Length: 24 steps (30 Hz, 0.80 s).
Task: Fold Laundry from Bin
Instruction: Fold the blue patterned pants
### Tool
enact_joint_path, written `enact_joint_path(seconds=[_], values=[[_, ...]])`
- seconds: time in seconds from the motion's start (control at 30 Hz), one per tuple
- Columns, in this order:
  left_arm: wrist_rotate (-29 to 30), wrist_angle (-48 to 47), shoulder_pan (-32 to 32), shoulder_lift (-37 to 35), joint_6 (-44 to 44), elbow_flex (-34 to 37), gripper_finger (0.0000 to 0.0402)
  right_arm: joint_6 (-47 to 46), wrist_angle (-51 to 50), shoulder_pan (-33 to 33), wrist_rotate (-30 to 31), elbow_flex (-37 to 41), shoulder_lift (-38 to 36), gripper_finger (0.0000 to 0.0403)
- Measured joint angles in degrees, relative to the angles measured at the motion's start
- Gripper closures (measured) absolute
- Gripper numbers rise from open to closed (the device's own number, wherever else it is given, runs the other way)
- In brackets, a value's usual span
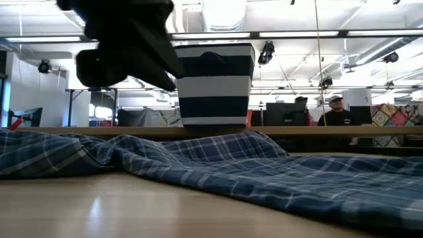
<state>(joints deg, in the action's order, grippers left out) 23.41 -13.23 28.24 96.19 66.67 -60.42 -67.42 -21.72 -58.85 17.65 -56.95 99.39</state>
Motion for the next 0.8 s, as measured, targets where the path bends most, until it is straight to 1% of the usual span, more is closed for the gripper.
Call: enact_joint_path(seconds=[0.03, 0.1, 0.13, 0.2, 0.23, 0.3, 0.37, 0.47, 0.53, 0.6, 0.67, 0.73, 0.8], values=[[0.06, -0.03, -0.26, 0.53, -0.13, -0.6, 0.0326, -1.91, 2.88, -0.57, -1.0, 0.78, 0.64, 0.0262], [0.07, 0.62, -0.39, 1.29, -0.27, -1.72, 0.0326, -6.43, 9.36, -1.8, -5.64, 1.35, 1.6, 0.0266], [0.07, 0.92, -0.41, 2.0, -0.68, -2.36, 0.0326, -8.56, 12.04, -2.4, -6.58, 1.35, 2.21, 0.0267], [0.03, 2.32, -0.39, 3.81, -2.56, -4.04, 0.0326, -10.43, 14.46, -2.61, -8.63, 0.8, 2.09, 0.027], [-0.04, 2.57, -0.28, 5.01, -3.69, -5.12, 0.0326, -9.71, 14.18, -2.56, -9.25, 0.12, 1.57, 0.027], [-1.05, 3.82, -0.3, 8.0, -5.77, -7.85, 0.0326, -6.17, 12.33, -1.25, -9.68, -1.83, -0.63, 0.027], [-2.14, 3.27, -0.31, 11.39, -8.11, -10.74, 0.0326, -2.98, 8.12, 0.74, -9.07, -4.12, -3.84, 0.0268], [-2.73, 2.32, -0.64, 15.84, -9.54, -15.34, 0.0326, 1.6, -3.34, 3.78, -6.85, -5.66, -6.74, 0.0265], [-3.09, 2.0, -1.18, 17.4, -10.76, -18.31, 0.0326, 5.15, -9.9, 5.77, -3.9, -5.66, -8.05, 0.0264], [-3.42, 0.45, -1.72, 17.81, -12.52, -20.8, 0.0326, 8.81, -13.42, 8.69, -0.6, -5.55, -9.8, 0.0265], [-3.52, -3.53, -2.3, 17.36, -14.27, -22.71, 0.0326, 13.32, -13.48, 12.05, 1.06, -4.37, -10.72, 0.0269], [-3.21, -9.36, -2.87, 15.86, -15.14, -23.33, 0.0326, 16.85, -13.54, 15.76, 1.14, -2.28, -10.03, 0.0274], [-1.84, -13.82, -3.26, 13.39, -15.33, -23.2, 0.0326, 19.13, -12.12, 19.05, -0.27, 0.12, -8.99, 0.0279]])
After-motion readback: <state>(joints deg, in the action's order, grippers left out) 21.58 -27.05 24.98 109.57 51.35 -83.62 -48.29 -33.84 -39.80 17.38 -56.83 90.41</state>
